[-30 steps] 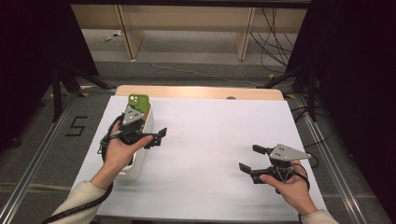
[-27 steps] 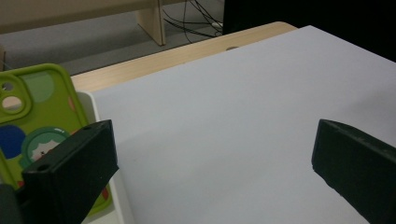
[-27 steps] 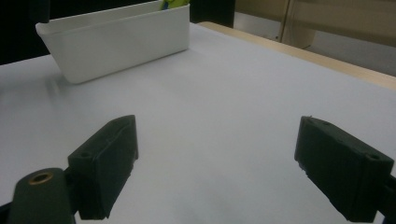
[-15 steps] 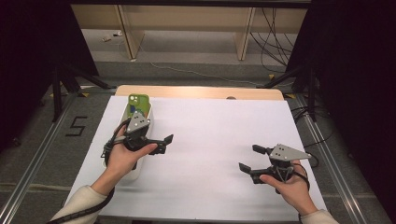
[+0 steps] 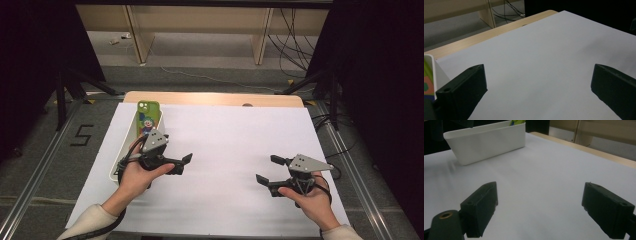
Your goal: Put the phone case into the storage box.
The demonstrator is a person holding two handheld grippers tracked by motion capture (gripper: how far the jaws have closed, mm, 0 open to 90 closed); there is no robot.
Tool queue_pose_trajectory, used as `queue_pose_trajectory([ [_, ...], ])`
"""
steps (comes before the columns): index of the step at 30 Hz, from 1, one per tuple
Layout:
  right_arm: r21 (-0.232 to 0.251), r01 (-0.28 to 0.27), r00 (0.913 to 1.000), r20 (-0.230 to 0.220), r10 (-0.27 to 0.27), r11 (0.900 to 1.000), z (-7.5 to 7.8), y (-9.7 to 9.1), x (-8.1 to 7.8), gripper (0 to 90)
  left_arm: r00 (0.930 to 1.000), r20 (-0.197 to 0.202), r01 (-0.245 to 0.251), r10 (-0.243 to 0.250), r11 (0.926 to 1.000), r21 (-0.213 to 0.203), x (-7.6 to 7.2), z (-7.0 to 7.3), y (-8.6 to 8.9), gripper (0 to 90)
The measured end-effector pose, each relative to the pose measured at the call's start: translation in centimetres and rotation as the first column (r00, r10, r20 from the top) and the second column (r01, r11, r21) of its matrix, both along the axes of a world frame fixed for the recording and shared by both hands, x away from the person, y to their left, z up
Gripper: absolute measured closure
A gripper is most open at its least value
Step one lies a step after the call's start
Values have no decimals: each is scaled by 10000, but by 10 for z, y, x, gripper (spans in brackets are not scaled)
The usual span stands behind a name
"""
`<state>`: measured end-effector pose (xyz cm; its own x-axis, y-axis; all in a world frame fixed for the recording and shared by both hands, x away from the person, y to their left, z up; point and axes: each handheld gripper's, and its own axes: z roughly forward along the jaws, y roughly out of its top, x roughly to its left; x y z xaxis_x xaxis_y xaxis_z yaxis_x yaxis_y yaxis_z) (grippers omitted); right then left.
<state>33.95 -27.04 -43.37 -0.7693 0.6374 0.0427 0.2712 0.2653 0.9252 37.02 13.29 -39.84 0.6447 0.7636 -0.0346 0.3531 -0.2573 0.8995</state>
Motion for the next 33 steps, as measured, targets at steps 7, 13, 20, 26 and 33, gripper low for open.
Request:
queue_pose_trajectory([
  [7,20,0,10000,10,0,10000,0,0,0,146,9998,-21,200,-200,9998,12,-5,-3,-1,0],
  [13,16,0,10000,9,0,10000,0,0,0,146,9991,42,429,-429,9991,-72,-9,-5,-2,0],
  [20,13,-2,10000,25,1,10000,0,0,0,146,9982,173,573,-571,9983,-93,-12,-7,-4,0],
  [26,-19,-12,10000,7,12,10000,0,0,0,146,9980,221,595,-593,9982,-59,-13,-8,-4,0],
  [33,-7,-17,10000,21,17,10000,0,0,0,146,9981,213,586,-584,9982,-89,-14,-9,-5,0],
])
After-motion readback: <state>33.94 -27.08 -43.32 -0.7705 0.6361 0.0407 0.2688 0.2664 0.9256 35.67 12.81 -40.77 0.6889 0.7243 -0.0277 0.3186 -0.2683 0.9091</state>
